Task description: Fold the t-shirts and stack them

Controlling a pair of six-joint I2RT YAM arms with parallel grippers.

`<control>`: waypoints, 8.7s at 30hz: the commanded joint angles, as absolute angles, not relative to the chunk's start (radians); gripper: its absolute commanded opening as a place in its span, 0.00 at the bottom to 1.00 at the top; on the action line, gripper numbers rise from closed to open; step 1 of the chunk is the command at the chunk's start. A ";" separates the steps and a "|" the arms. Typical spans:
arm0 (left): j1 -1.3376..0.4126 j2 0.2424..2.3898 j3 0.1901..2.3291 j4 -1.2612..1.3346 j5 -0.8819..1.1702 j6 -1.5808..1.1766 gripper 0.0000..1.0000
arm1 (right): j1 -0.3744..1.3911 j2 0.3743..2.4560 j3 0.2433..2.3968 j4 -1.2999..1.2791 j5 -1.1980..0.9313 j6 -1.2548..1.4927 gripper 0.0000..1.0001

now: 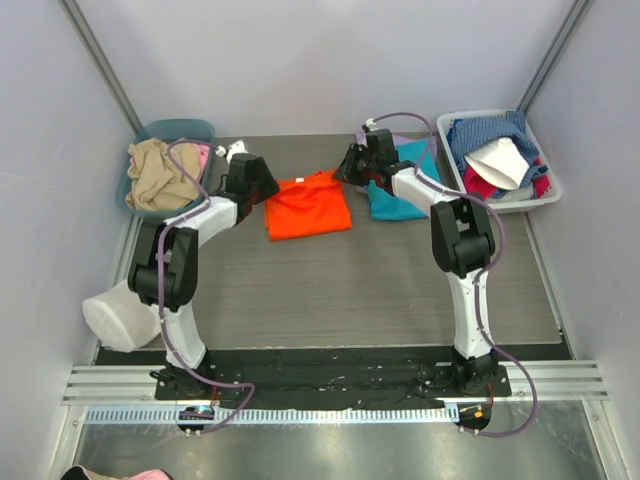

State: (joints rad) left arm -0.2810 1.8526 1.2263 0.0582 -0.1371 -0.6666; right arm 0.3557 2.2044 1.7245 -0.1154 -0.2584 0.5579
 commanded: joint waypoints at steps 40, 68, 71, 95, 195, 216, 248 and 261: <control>-0.443 1.000 0.566 -0.064 -0.092 -0.877 1.00 | 0.408 2.255 1.729 -0.238 -0.558 0.259 0.64; -0.443 0.667 0.518 -0.345 -0.164 -0.887 1.00 | 0.822 1.649 1.143 -0.021 0.097 0.765 0.66; -0.445 0.673 0.514 -0.344 -0.158 -0.887 1.00 | 0.773 1.577 1.201 -0.138 0.106 0.617 0.67; -0.463 0.884 0.505 -0.195 -0.123 -0.887 1.00 | 0.522 1.907 1.443 -0.356 0.219 0.311 0.69; -0.606 1.123 0.751 -0.200 -0.045 -0.772 1.00 | 0.454 1.682 1.289 -0.466 0.354 0.394 0.73; -0.592 2.190 1.535 0.299 0.403 -0.739 0.97 | 0.337 1.313 1.173 -0.540 0.307 0.437 0.76; -0.609 2.583 1.879 0.368 0.425 -0.841 0.96 | 0.328 1.249 1.193 -0.580 0.250 0.430 0.77; -0.621 2.634 1.973 0.298 0.449 -0.861 0.31 | 0.314 1.224 1.177 -0.588 0.256 0.416 0.78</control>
